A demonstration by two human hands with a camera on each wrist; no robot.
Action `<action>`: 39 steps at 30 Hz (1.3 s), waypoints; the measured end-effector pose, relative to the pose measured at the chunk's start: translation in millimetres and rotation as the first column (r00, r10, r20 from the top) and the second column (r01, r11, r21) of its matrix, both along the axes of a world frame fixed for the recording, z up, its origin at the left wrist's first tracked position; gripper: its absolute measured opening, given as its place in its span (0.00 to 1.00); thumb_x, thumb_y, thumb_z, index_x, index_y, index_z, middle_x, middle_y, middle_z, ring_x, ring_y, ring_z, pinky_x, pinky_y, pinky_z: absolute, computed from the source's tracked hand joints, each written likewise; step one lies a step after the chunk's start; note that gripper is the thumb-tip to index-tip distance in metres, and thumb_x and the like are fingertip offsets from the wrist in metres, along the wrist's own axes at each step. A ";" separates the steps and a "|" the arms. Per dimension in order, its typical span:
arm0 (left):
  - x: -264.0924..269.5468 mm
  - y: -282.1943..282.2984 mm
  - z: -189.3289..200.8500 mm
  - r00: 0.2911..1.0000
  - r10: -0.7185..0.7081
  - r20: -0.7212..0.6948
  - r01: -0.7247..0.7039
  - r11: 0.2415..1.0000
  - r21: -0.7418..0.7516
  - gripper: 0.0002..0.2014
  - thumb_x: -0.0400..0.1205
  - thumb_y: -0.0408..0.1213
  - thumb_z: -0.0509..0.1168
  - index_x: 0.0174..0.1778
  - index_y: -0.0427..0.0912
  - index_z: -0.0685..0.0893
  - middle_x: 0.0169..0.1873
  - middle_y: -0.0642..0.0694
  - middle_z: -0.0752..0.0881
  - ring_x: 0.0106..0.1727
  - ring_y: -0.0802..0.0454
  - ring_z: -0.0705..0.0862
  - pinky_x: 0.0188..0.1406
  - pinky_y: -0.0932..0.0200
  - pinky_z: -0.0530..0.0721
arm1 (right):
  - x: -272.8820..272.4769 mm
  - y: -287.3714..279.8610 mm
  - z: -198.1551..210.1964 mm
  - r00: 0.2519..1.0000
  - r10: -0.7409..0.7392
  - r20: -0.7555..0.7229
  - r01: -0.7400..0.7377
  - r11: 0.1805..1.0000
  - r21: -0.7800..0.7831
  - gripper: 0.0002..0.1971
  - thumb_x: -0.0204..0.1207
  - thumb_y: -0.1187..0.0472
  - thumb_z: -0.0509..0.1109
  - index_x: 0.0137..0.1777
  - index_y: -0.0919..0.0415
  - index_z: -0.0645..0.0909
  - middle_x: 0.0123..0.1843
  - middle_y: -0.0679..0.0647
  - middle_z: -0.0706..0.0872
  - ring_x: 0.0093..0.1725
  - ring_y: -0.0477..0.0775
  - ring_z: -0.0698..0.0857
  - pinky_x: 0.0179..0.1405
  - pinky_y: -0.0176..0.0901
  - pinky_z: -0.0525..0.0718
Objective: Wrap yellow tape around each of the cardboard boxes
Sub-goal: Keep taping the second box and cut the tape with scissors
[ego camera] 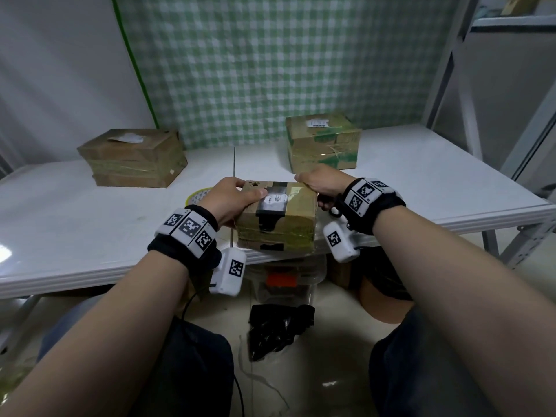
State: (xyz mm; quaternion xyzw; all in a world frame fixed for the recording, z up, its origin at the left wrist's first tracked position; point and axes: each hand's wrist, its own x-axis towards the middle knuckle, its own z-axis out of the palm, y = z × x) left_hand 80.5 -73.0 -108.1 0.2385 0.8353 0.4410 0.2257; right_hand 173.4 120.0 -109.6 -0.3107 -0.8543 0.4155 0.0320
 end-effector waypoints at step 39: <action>-10.9 14.5 -2.0 0.997 0.047 -0.069 -0.031 0.975 0.220 0.28 0.83 0.44 0.73 0.78 0.39 0.78 0.65 0.43 0.86 0.59 0.47 0.87 0.58 0.50 0.87 | -9.3 -14.5 19.8 0.985 0.079 0.156 -0.136 0.908 0.397 0.39 0.82 0.26 0.53 0.58 0.62 0.86 0.61 0.62 0.88 0.49 0.59 0.84 0.46 0.46 0.76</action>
